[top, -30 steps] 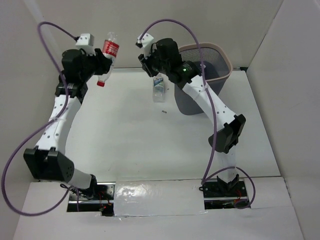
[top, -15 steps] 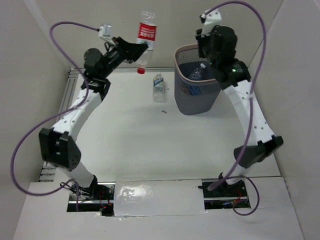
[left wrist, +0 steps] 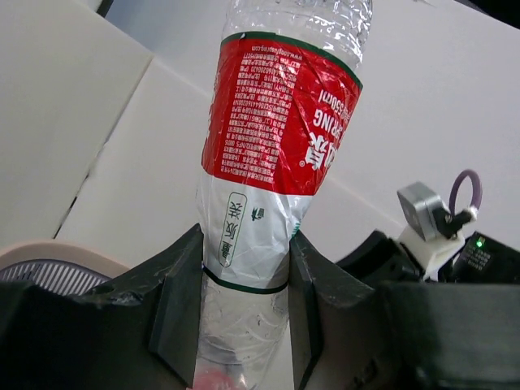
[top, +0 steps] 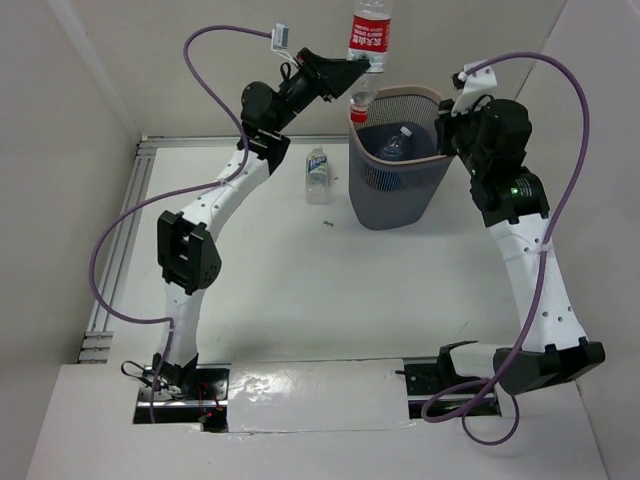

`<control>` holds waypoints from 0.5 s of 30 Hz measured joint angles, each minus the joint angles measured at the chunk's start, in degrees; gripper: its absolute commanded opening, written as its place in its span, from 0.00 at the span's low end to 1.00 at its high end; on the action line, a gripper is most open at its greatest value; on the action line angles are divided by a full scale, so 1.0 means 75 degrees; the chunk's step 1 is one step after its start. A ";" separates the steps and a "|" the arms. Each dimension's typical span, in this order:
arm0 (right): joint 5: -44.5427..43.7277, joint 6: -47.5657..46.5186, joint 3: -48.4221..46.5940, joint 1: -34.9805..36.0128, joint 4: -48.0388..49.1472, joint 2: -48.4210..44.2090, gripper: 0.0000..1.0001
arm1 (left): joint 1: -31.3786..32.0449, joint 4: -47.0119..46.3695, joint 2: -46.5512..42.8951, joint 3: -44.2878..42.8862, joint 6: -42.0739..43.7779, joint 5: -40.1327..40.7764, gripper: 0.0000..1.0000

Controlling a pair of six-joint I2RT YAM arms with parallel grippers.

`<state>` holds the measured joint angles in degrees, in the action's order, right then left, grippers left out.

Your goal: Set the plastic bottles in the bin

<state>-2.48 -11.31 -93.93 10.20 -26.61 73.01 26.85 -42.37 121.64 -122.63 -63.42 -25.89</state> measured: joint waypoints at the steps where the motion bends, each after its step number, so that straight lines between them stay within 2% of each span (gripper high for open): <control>1: 0.0122 0.0047 0.0166 -0.0064 -0.0006 -0.0082 0.33 | 0.0055 0.0000 0.0105 -0.0143 0.0009 0.0099 0.35; 7: 0.0845 0.0286 0.0650 -0.0449 -0.0032 -0.0533 0.46 | 0.0624 0.0597 0.0606 -0.0688 0.0848 0.1035 0.44; 10: 0.1236 0.0370 0.0901 -0.0595 -0.0029 -0.0883 0.52 | 0.0909 0.0938 0.0912 -0.0912 0.1230 0.1399 0.59; 15: 0.1827 0.0449 0.1218 -0.0708 -0.0052 -0.1384 0.77 | 0.1148 0.1804 0.1472 -0.1384 0.1798 0.1810 0.94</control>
<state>11.22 -7.94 -84.79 4.89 -27.00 62.63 35.46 -28.84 132.68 -133.01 -49.93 -12.32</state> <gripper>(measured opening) 0.685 0.844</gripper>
